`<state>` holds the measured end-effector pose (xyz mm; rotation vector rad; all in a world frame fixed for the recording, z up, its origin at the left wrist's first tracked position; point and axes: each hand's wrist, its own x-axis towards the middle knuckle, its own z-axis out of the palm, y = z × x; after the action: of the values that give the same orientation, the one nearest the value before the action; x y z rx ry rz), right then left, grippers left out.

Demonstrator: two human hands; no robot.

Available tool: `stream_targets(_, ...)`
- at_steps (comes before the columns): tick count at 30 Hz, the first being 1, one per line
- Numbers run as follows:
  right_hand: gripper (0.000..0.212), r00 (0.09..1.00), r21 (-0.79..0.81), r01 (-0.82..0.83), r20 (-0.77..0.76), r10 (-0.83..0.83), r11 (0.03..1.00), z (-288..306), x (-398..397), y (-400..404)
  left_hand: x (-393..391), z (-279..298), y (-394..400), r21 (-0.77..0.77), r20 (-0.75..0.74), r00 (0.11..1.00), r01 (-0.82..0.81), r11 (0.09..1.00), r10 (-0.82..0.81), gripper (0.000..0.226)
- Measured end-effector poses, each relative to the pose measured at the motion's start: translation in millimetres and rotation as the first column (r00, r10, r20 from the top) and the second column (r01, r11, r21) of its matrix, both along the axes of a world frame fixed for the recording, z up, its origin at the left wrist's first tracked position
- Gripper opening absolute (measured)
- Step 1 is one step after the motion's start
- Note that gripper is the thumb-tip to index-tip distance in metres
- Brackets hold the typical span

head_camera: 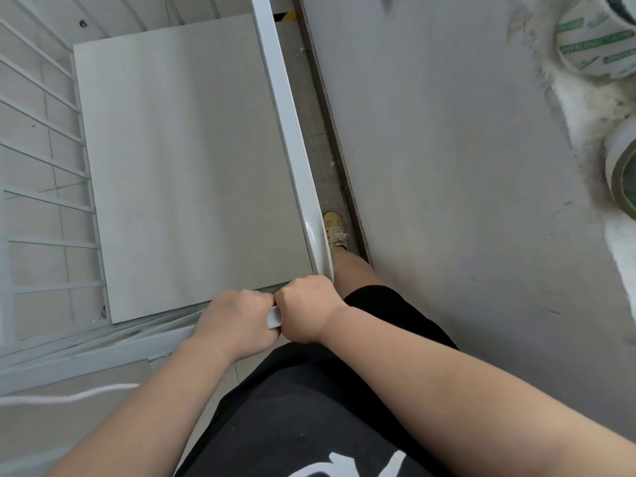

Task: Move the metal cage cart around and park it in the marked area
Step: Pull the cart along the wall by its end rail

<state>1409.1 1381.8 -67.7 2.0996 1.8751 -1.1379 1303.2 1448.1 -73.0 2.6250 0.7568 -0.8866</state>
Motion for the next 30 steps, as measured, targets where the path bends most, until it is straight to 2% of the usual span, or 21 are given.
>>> stream_targets(14, 0.019, 0.998, 0.023, 0.064, 0.005, -0.064, 0.998, 1.1, -2.7, -0.6, 0.5, 0.4, 2.1, 0.011, 0.011, 0.999, -0.049, 0.999, 0.049, 0.017)
stream_targets(23, 0.019, 0.999, 0.033, 0.045, -0.016, -0.044, 0.998, -2.2, 2.0, -0.7, -0.7, -5.4, 3.6, 0.023, 0.014, 0.999, -0.037, 0.999, 0.037, 0.023)
stream_targets(30, 0.018, 0.994, 0.024, 0.092, -0.053, -0.091, 0.995, 0.3, 1.5, -2.2, 0.5, -4.2, 1.8, 0.031, 0.003, 0.999, -0.037, 0.999, 0.037, 0.026)
